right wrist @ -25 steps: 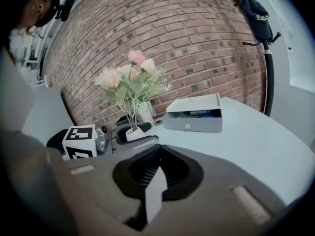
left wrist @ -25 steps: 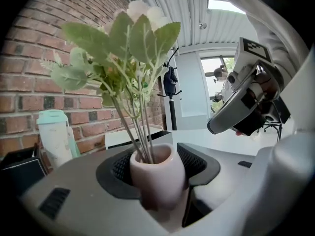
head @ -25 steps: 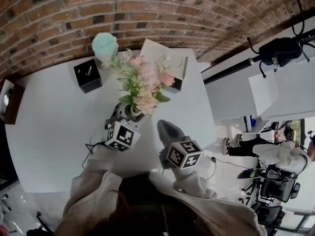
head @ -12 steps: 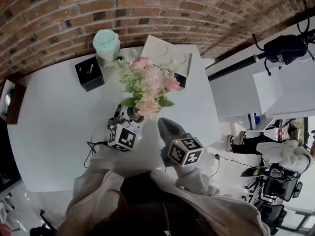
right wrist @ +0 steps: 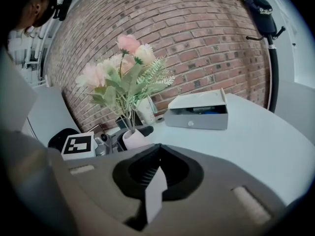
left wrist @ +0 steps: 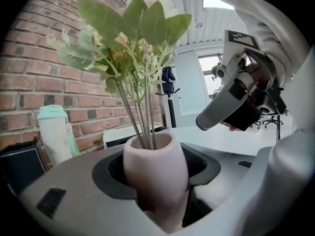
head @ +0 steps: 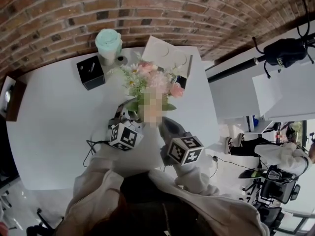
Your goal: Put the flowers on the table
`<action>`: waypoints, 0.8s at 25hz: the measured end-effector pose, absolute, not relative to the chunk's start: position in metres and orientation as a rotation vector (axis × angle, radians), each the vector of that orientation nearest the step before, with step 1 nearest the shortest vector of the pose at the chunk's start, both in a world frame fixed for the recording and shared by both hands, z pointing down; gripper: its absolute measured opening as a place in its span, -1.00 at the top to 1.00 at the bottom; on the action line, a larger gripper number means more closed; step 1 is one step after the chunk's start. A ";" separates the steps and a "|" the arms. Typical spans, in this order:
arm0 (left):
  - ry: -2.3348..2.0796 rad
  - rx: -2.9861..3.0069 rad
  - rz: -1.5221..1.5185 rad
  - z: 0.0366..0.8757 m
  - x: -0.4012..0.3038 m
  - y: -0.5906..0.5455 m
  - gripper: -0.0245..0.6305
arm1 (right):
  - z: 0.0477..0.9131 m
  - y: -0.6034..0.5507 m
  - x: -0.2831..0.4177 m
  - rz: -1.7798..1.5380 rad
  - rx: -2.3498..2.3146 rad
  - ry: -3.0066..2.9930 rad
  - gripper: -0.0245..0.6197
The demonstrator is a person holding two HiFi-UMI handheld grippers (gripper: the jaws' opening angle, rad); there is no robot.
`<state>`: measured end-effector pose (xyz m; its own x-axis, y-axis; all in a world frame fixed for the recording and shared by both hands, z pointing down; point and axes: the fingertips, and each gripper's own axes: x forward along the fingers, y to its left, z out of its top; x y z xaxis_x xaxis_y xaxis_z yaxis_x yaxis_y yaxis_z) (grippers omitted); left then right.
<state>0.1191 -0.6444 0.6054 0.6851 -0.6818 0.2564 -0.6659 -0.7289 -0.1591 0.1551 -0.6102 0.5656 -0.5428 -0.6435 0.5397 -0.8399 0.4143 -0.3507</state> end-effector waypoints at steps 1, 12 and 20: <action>1.139 -2.832 -0.477 0.607 0.119 -0.645 0.20 | 0.565 -0.610 0.156 0.858 1.285 -2.353 0.93; 1.310 -2.877 -0.396 0.599 0.107 -0.650 -0.41 | 0.562 -0.596 0.168 0.871 1.299 -2.351 0.93; 1.413 -2.857 -0.414 0.587 0.086 -0.625 -0.41 | 0.553 -0.584 0.173 0.873 1.310 -2.388 0.93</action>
<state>0.0862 -0.6255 0.5873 0.5809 -0.7711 0.2605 -0.7897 -0.6115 -0.0489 0.1731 -0.5840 0.5529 -0.5493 -0.6651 0.5059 -0.8345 0.4059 -0.3725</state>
